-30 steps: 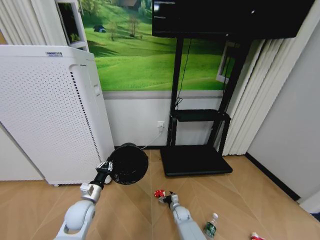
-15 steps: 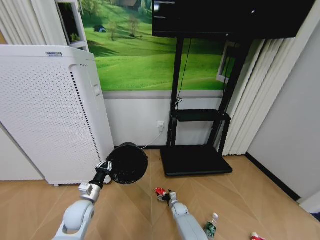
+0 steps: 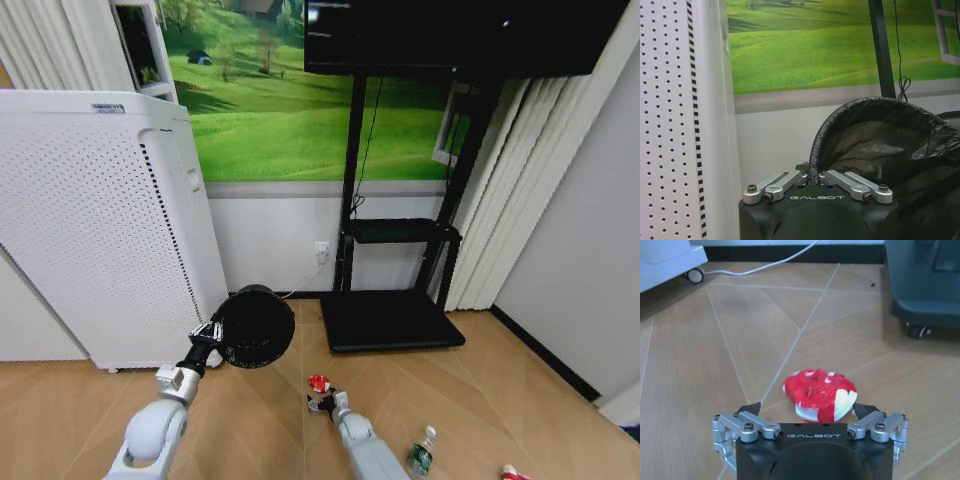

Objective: Pick up the trash bin and place the garbage on the floor into it.

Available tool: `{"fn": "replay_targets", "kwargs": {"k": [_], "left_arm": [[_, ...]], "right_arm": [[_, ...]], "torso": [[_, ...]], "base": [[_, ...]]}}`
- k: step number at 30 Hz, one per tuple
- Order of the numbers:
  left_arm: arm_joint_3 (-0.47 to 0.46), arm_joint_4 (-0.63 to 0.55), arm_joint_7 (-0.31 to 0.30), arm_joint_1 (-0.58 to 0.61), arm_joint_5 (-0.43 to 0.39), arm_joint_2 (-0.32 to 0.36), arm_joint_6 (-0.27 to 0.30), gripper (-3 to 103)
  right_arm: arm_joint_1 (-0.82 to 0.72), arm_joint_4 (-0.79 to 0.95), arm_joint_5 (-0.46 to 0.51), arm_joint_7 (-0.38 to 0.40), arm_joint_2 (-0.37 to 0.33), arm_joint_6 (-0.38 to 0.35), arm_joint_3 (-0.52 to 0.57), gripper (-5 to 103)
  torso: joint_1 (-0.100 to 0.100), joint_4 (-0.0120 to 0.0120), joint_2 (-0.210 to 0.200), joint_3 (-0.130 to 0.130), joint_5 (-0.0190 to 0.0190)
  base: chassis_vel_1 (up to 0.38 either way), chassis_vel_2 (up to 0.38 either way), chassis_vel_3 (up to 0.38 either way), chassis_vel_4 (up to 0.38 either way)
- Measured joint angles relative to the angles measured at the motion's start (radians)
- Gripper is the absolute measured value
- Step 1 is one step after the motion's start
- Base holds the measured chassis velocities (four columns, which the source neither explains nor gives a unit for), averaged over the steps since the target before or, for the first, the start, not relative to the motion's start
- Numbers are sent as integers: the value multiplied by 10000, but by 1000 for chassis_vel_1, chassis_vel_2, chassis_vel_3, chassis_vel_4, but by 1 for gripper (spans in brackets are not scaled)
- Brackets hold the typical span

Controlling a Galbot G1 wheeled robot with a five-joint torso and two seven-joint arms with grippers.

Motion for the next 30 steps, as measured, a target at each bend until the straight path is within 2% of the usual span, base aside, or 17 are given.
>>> {"fn": "replay_targets", "kwargs": {"k": [30], "left_arm": [[-38, -104, -78, 62, 5, -15, 171, 3]], "right_arm": [[850, -1193, -98, 90, -1, 741, -163, 100]], "torso": [[0, 0, 0, 0, 0]], "base": [[0, 0, 0, 0]]}}
